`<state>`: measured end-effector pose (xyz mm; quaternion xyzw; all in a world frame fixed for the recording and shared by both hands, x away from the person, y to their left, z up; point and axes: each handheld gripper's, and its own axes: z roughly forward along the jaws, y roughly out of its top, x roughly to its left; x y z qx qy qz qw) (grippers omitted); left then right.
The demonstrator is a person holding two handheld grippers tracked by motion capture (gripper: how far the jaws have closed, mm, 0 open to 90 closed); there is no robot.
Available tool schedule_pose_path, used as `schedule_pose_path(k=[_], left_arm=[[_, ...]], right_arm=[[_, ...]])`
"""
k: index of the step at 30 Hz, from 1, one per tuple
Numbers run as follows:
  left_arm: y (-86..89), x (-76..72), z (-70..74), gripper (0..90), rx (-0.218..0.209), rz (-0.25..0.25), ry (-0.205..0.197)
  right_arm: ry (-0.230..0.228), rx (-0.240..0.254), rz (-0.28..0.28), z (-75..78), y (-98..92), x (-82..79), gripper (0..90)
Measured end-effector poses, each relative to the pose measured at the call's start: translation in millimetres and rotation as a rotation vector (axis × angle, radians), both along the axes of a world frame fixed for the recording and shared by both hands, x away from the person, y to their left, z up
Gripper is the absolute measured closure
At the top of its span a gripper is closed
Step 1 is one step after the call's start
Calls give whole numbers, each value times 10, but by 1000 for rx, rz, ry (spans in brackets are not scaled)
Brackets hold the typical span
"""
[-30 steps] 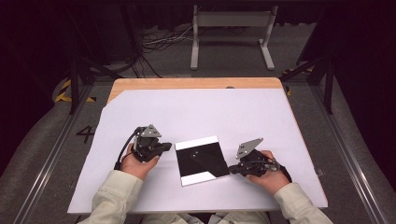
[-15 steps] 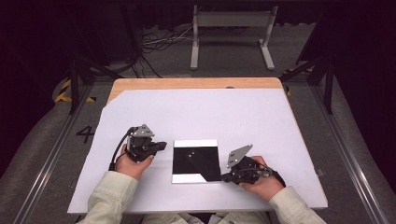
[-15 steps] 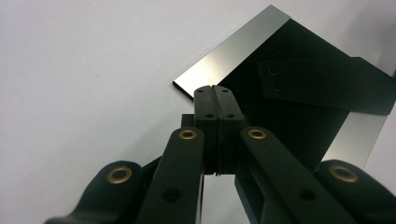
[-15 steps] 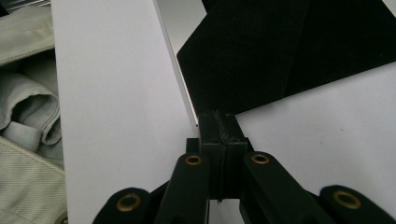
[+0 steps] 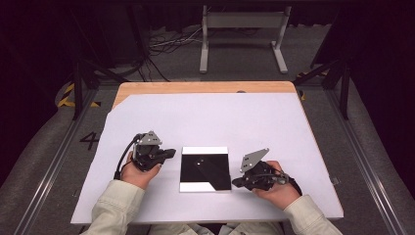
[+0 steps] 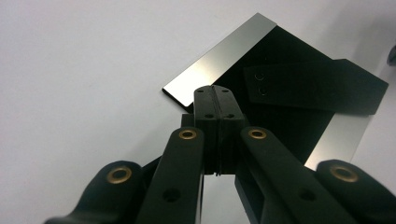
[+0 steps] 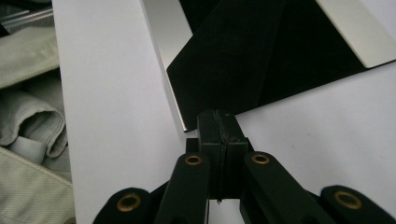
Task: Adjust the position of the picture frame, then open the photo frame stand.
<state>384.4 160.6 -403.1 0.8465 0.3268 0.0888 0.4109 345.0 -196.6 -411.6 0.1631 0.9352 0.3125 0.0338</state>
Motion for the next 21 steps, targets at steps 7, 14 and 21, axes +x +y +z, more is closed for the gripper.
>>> schedule_pose_path(k=[7, 14, 21], left_arm=[[81, -20, 13, 890, -14, 6, -18], [113, -19, 10, 864, -26, 15, -34], [145, -5, -8, 831, -38, 35, -35]], right_arm=[[-22, 35, -49, 107, -89, -12, 875], [-26, 38, -106, 203, -156, -17, 827], [3, 9, -208, 256, -217, 14, 807]])
